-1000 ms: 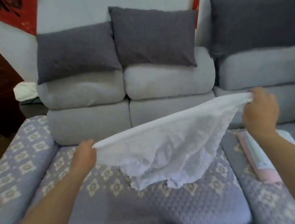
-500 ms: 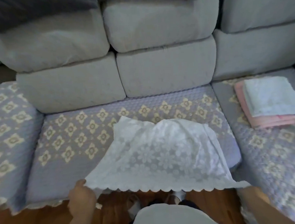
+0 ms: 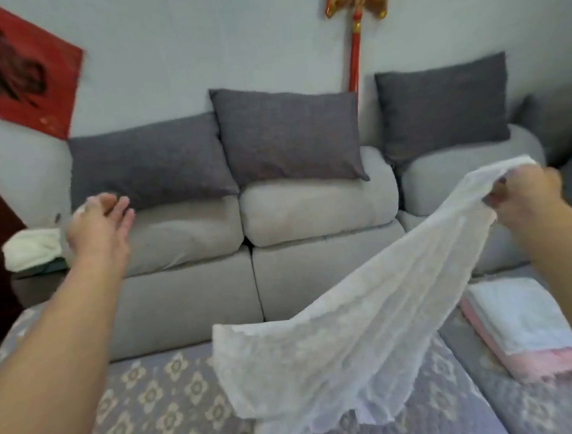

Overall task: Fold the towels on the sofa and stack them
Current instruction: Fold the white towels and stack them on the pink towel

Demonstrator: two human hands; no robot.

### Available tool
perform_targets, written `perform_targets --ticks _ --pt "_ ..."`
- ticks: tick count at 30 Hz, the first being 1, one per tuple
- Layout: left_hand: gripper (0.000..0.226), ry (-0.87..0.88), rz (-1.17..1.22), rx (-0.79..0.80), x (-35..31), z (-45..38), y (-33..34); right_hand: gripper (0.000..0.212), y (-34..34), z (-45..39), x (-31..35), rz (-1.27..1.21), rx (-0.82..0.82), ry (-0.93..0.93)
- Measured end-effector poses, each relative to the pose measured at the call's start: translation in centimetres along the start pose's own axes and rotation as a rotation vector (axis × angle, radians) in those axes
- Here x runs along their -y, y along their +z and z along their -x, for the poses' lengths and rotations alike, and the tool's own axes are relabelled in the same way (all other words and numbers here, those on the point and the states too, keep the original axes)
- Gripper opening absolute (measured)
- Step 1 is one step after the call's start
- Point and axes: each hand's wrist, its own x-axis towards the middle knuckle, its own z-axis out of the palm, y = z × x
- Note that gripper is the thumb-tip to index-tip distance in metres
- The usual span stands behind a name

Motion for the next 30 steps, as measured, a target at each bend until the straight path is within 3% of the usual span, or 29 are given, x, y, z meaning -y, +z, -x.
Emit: perform_targets --ticks 1,3,6,7,9,11,13,15,17,19,21,23,25,27,29,30 --pt "0.016 0.067 -0.033 0.139 -1.9 0.7 3.0 0.034 1.4 1.1 3.1 -0.072 0.025 -0.012" --pt "0.012 0.063 -0.255 0.372 -1.9 4.0 9.0 0.019 5.2 4.4 7.5 0.141 0.113 -0.272" --pt "0.055 -0.02 -0.502 0.833 3.6 12.3 14.3 0.024 8.7 10.4 7.3 0.945 0.213 -0.841" --pt "0.071 -0.012 -0.567 0.938 5.1 14.2 15.3 0.024 9.3 12.2 6.9 1.097 0.207 -0.99" --pt "0.089 0.079 -0.621 1.074 6.5 16.5 17.3 0.023 10.5 14.0 7.4 1.139 0.121 -1.284" --pt "0.079 0.222 -0.671 1.076 5.9 17.6 18.7 0.028 11.4 13.7 8.4 1.199 0.132 -1.431" --pt "0.044 0.361 -0.712 0.985 4.1 17.9 19.7 0.036 12.1 14.1 10.0 1.161 0.321 -1.286" --pt "0.012 0.386 -0.65 0.886 1.9 17.4 20.1 0.035 12.3 14.5 11.3 1.039 0.462 -1.099" --pt "0.03 0.247 -0.538 0.788 -1.0 16.6 19.6 0.025 11.6 13.9 12.4 0.903 0.532 -0.993" --pt "0.034 0.184 -0.51 0.762 -3.9 15.4 18.3 0.018 10.5 13.4 13.0 0.761 0.661 -0.9" --pt "0.022 0.258 -0.605 0.762 -6.5 14.2 17.2 0.031 9.8 13.1 12.9 0.662 0.825 -0.834" --pt "0.028 0.378 -0.657 0.706 -8.6 13.5 16.8 0.036 9.8 13.3 12.4 0.57 0.999 -0.763" --pt "0.039 0.436 -0.59 0.59 -10.7 12.8 16.5 0.021 10.3 13.5 11.9 0.468 1.197 -0.656" --pt "0.035 0.487 -0.557 0.426 -12.5 11.7 16.4 0.011 10.9 13.9 12.2 0.373 1.371 -0.515" --pt "0.025 0.599 -0.744 0.34 -13.8 11.2 16.3 0.009 11.6 14.6 12.9 0.319 1.426 -0.474" --pt "0.017 0.648 -0.853 0.387 -14.3 11.6 16.3 0.008 12.2 15.2 13.3 0.351 1.382 -0.548"
